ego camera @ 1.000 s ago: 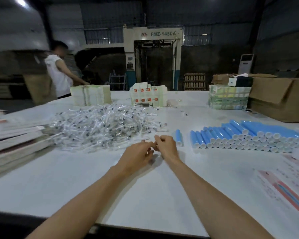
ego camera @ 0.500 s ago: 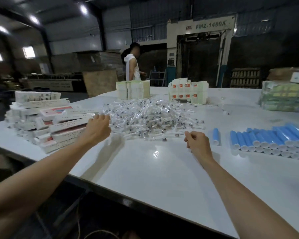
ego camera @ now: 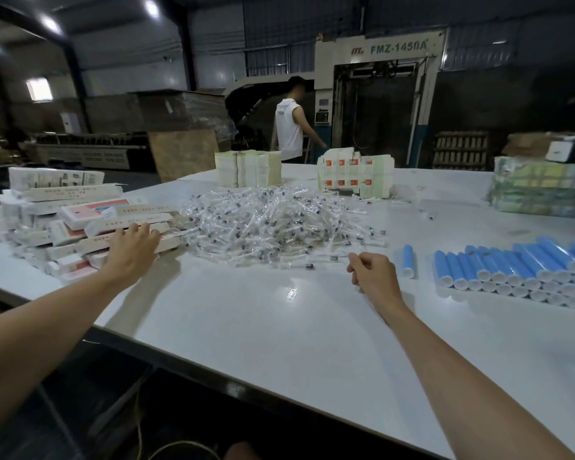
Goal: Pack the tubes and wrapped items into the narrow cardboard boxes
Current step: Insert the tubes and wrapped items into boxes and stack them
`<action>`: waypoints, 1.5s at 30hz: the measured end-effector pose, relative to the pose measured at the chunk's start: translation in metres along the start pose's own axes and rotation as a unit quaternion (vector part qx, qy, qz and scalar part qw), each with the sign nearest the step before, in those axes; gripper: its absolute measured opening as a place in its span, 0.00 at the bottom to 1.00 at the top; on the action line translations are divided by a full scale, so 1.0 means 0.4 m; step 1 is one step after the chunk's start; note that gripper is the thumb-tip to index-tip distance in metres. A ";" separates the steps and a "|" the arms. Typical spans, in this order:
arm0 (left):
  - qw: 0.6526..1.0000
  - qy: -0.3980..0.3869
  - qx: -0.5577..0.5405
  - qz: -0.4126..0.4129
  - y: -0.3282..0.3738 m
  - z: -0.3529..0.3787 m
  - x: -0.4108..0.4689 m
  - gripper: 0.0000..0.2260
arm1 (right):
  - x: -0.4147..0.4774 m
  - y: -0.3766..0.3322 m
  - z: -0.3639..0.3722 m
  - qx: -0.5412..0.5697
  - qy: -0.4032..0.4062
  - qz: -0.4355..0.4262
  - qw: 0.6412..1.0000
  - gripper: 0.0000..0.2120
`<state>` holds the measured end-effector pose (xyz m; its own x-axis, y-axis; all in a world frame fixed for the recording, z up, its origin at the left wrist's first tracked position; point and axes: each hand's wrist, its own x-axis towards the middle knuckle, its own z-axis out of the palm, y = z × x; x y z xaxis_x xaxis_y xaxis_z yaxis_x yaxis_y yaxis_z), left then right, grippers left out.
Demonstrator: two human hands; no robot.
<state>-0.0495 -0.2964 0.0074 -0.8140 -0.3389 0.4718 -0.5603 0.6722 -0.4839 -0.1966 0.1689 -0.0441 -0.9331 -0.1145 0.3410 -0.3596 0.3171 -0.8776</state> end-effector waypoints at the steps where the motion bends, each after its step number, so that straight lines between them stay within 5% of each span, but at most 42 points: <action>1: 0.999 0.011 -0.033 0.003 -0.002 -0.004 0.004 0.17 | 0.001 0.000 0.000 -0.002 0.001 0.000 1.000 0.19; 7: 0.947 0.062 -0.313 -0.024 -0.021 -0.062 0.012 0.12 | 0.001 0.001 0.004 -0.005 -0.004 0.000 1.000 0.19; 11: 0.811 -0.004 -0.584 0.023 0.019 -0.143 -0.023 0.07 | -0.002 -0.003 0.004 0.000 -0.006 0.004 1.000 0.18; 14: 0.717 -0.071 -0.690 0.072 0.098 -0.226 -0.059 0.10 | -0.003 -0.006 0.003 0.002 -0.005 0.008 1.000 0.19; 22: 0.508 -0.160 -0.844 0.056 0.417 -0.395 -0.061 0.16 | -0.012 -0.012 -0.001 -0.024 -0.005 0.001 1.000 0.19; 30: 0.302 -0.244 -0.920 0.058 0.683 -0.443 -0.094 0.16 | 0.038 -0.011 -0.078 -0.294 0.145 -0.051 0.943 0.12; 37: 0.265 -0.269 -0.924 0.061 0.695 -0.432 -0.115 0.14 | 0.112 0.052 -0.128 -0.491 0.032 0.042 0.870 0.16; 41: 0.265 -0.272 -0.923 0.069 0.684 -0.431 -0.120 0.15 | 0.112 0.058 -0.121 -0.542 0.028 0.024 0.840 0.09; 45: 0.275 -0.264 -0.920 0.089 0.680 -0.426 -0.114 0.16 | 0.105 0.029 -0.113 -0.540 0.016 0.037 0.841 0.19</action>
<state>-0.1389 0.0141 -0.0201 -0.9845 0.0850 0.1534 0.1265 -0.2617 0.9568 -0.2398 0.2102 -0.0248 -0.9457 -0.0369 0.3230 -0.0680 0.9940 -0.0855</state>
